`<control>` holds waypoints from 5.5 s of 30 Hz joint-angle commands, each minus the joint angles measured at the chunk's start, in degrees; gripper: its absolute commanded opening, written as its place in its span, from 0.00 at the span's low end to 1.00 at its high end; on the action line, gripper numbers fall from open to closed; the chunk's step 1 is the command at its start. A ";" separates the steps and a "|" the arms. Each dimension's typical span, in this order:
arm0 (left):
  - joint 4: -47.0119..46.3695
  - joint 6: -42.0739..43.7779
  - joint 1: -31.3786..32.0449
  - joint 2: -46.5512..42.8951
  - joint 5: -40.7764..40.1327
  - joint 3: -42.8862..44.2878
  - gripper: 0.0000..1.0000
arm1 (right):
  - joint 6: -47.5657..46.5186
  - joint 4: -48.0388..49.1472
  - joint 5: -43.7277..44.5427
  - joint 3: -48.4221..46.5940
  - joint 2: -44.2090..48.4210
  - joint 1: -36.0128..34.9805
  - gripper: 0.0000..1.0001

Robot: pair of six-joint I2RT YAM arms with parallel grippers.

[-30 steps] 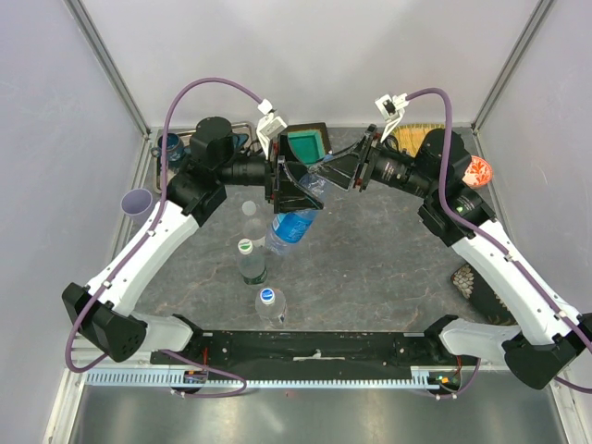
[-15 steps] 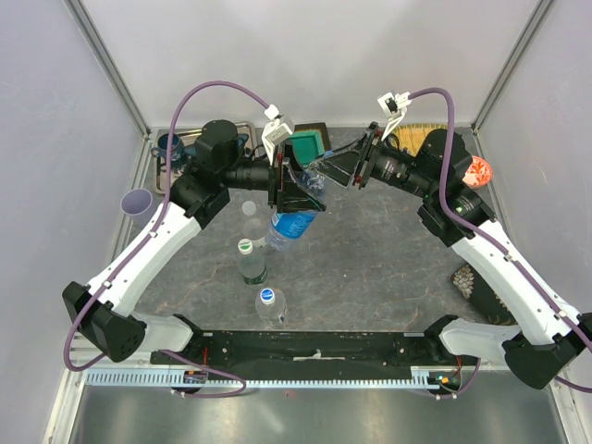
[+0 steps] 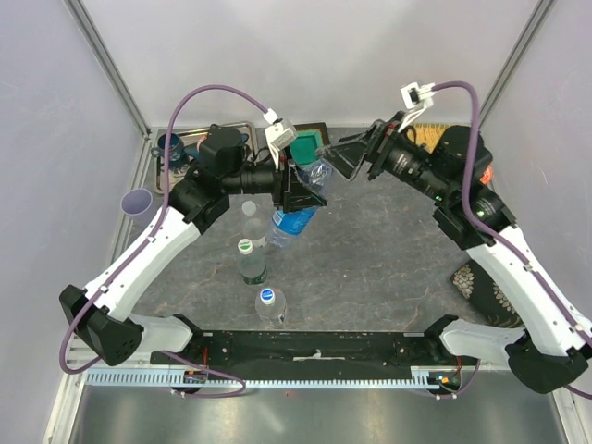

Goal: Unscrew the bottle caps

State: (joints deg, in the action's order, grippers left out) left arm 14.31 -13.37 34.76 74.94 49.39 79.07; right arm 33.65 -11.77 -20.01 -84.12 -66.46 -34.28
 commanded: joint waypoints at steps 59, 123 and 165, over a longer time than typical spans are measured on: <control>-5.17 16.36 15.42 -7.09 -26.12 -0.59 0.25 | -7.36 -5.64 2.11 3.17 -0.26 -0.43 0.00; -10.81 4.91 3.37 -3.13 -6.55 -1.64 0.26 | -4.21 -5.70 -0.23 -9.83 2.12 -1.66 0.98; -16.50 25.58 23.16 -3.13 -67.58 -7.79 0.25 | 1.77 -10.55 20.45 -7.38 -5.88 -1.66 0.61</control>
State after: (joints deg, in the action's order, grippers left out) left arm 1.76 10.20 57.52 71.64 -16.67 70.85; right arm 34.98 -23.86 0.71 -92.03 -72.25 -35.88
